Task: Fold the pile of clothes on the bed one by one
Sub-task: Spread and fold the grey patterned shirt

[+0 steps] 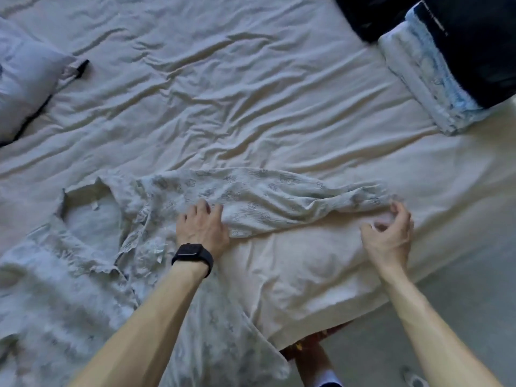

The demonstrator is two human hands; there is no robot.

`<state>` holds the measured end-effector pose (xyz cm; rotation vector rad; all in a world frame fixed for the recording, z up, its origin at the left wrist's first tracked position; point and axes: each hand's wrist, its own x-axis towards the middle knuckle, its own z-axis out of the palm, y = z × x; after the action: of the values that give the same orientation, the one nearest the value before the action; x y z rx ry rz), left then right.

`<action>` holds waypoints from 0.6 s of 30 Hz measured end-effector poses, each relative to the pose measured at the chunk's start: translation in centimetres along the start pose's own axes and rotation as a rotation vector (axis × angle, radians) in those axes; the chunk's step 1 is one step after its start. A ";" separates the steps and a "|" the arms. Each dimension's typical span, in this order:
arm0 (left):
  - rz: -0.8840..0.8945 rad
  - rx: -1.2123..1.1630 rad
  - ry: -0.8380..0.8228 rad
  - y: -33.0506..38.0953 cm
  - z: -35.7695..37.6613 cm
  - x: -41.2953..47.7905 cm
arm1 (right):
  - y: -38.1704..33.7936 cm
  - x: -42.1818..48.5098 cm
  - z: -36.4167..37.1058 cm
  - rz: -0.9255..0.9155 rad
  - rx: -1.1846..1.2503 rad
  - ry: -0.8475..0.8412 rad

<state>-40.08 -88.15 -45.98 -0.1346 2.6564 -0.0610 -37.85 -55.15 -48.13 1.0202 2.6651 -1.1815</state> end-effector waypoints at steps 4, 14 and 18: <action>0.222 -0.140 -0.008 7.7 -2.0 4.7 | -2.2 3.8 -0.5 0.493 0.369 -0.238; 0.241 -0.348 -0.060 16.9 -5.8 10.7 | -4.5 11.6 -1.7 0.372 0.821 -0.182; 0.277 -0.260 -0.269 18.1 -6.6 13.0 | -3.0 11.9 -2.9 0.404 0.582 -0.053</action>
<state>-56.17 -71.36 -47.30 0.1330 2.3783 0.3681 -48.31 -48.08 -47.72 1.4745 1.9553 -1.8750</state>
